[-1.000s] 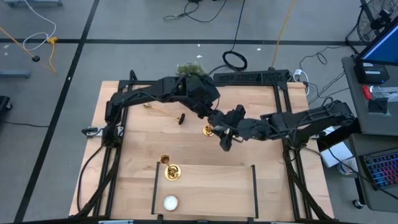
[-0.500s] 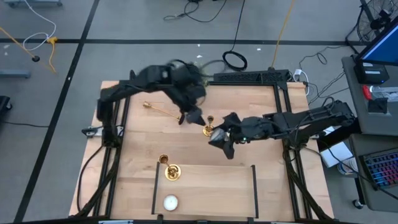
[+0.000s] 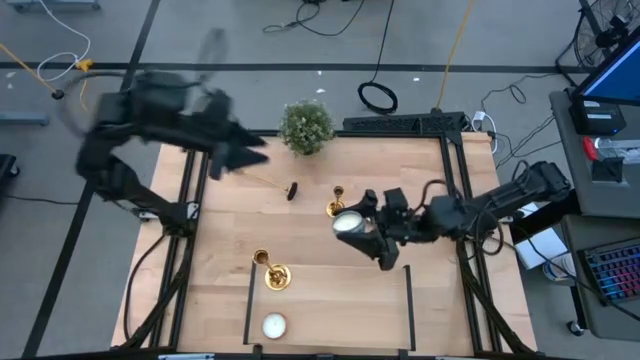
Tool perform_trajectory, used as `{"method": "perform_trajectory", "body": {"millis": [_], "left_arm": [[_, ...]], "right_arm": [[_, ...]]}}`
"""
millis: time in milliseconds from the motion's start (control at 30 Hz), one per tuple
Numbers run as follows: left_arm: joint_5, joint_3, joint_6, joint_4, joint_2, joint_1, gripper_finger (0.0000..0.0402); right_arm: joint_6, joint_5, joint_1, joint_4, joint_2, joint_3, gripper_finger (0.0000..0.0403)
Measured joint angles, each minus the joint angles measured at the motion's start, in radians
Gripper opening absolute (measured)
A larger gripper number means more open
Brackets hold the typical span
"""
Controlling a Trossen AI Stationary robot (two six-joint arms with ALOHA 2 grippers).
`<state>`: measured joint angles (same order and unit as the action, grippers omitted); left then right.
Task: Pick & Place candle stick holders
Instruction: Put the light blue scented candle on the shelf
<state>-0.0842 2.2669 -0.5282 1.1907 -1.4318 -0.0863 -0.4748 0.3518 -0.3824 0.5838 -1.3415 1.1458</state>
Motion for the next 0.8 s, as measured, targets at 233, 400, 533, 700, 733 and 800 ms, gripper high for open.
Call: {"method": "perform_trajectory", "body": {"millis": [233,400,533,700,733,800], "left_arm": [[0.355,0.001,-0.166,0.011,0.077,0.221,0.0265],[0.523,0.0,-0.273,0.042,0.031,0.385,0.0258],[0.639,-0.001,-0.34,0.03,-0.053,0.491,0.0251],[0.703,-0.002,-0.43,0.031,-0.176,0.58,0.0238],[0.715,-0.003,-0.443,0.032,-0.196,0.599,0.0234],[0.718,-0.003,-0.457,0.033,-0.225,0.631,0.0226]], "right_arm": [[0.015,0.32,-0.104,-0.045,-0.005,-0.126,0.0287],[0.043,0.33,-0.152,-0.112,-0.035,-0.086,0.0287],[0.033,0.305,-0.18,-0.171,-0.085,-0.025,0.0287],[-0.016,0.237,-0.21,-0.186,-0.191,0.027,0.0287],[-0.02,0.225,-0.216,-0.185,-0.208,0.037,0.0287],[-0.035,0.219,-0.227,-0.184,-0.239,0.052,0.0287]]}}
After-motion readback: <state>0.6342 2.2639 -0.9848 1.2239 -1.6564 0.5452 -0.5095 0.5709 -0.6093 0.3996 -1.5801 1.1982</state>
